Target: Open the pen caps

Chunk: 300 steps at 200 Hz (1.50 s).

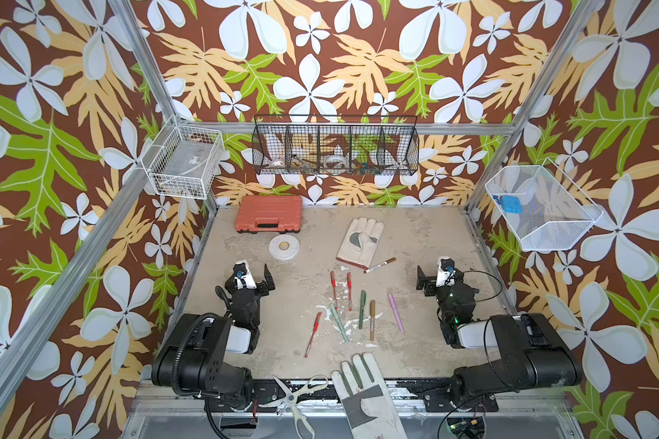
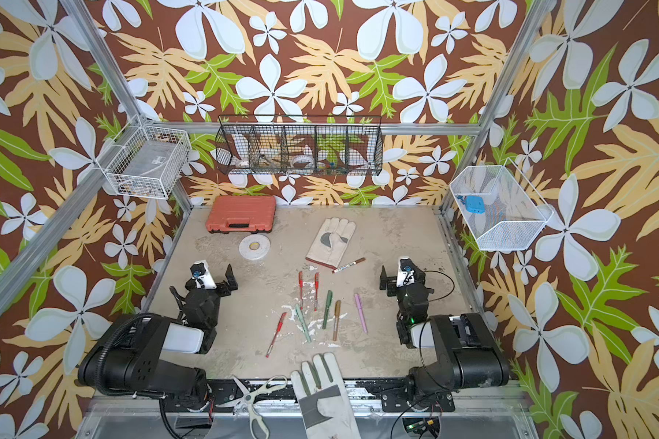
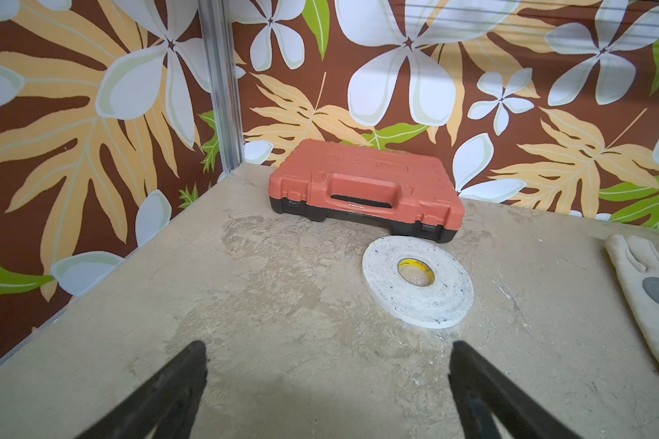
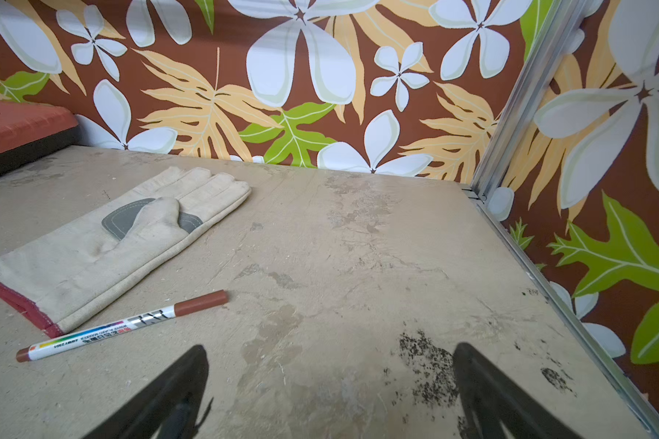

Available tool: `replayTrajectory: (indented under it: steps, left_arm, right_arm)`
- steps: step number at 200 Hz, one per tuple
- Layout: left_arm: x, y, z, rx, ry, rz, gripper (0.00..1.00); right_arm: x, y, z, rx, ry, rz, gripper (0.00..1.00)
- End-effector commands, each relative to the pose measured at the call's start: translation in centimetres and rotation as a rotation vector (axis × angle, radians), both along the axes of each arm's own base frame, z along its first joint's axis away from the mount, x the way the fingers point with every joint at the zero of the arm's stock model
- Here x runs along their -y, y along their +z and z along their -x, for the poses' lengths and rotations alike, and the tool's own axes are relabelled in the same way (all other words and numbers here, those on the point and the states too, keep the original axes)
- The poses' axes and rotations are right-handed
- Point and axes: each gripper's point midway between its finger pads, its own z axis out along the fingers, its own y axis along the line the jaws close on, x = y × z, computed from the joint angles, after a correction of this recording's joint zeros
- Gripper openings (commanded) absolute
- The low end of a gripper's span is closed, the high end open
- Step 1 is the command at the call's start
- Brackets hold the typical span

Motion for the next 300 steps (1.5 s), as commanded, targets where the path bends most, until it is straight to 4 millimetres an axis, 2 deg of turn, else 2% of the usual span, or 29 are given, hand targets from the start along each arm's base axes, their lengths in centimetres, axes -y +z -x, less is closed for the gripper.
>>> replayTrajectory:
  steps: [1,136,160,190,200,210,220,223,227,232,236,250,261,277,300]
  left_arm:
    - [0.0,0.8,-0.1,0.030,0.001,-0.006,1.00]
    - [0.0,0.8,-0.2,0.028,0.001,-0.006,1.00]
    - [2.4,0.7,-0.6,0.014,-0.144,-0.047,1.00]
    - [2.3,0.8,-0.5,0.021,-0.141,-0.047,1.00]
    - [1.6,1.4,-0.1,0.047,-0.097,-0.035,1.00]
    - [1.5,2.2,0.2,0.058,-0.083,-0.033,1.00]
    - [2.0,3.3,0.6,0.072,-0.087,-0.059,1.00]
    - [2.4,3.7,0.7,0.077,-0.092,-0.070,1.00]
    - [2.8,4.2,1.0,0.083,-0.095,-0.086,1.00]
    - [3.5,5.0,1.3,0.090,-0.092,-0.108,0.99]
    - [3.8,5.8,1.5,0.099,-0.078,-0.096,0.99]
    - [6.2,8.5,1.8,0.132,-0.156,0.078,0.97]
    - [8.4,10.4,2.0,0.146,-0.260,0.214,0.98]
    - [12.8,12.2,2.9,0.135,-0.480,0.359,0.97]
    - [19.5,12.9,5.2,0.085,-0.830,0.493,0.97]
  right_arm:
    - [0.1,0.1,-0.1,0.004,-0.007,-0.002,1.00]
    - [0.5,-0.1,-0.6,-0.013,-0.005,-0.025,1.00]
    - [0.5,-0.1,-0.5,-0.014,-0.006,-0.025,1.00]
    - [0.5,-0.1,-0.6,-0.015,-0.005,-0.025,1.00]
    - [0.5,-0.1,-0.5,-0.013,-0.007,-0.024,1.00]
    - [0.5,1.0,-0.5,0.016,-0.015,-0.018,1.00]
    - [-0.6,2.5,-0.5,0.010,0.010,0.016,0.98]
    - [-1.0,3.6,-0.7,0.019,0.017,0.025,0.98]
    - [-1.8,3.7,-0.6,-0.013,0.030,0.036,0.97]
    - [-2.8,6.0,-0.5,0.014,0.055,0.018,0.97]
    - [-3.5,6.7,-0.3,0.018,0.081,0.004,0.97]
    - [-6.7,10.2,0.7,0.071,0.214,-0.073,0.96]
    - [-8.3,11.6,1.0,0.060,0.241,-0.154,0.93]
    - [-10.0,10.9,0.8,-0.059,0.271,-0.244,0.83]
    - [-11.4,7.9,0.8,-0.295,0.289,-0.289,0.68]
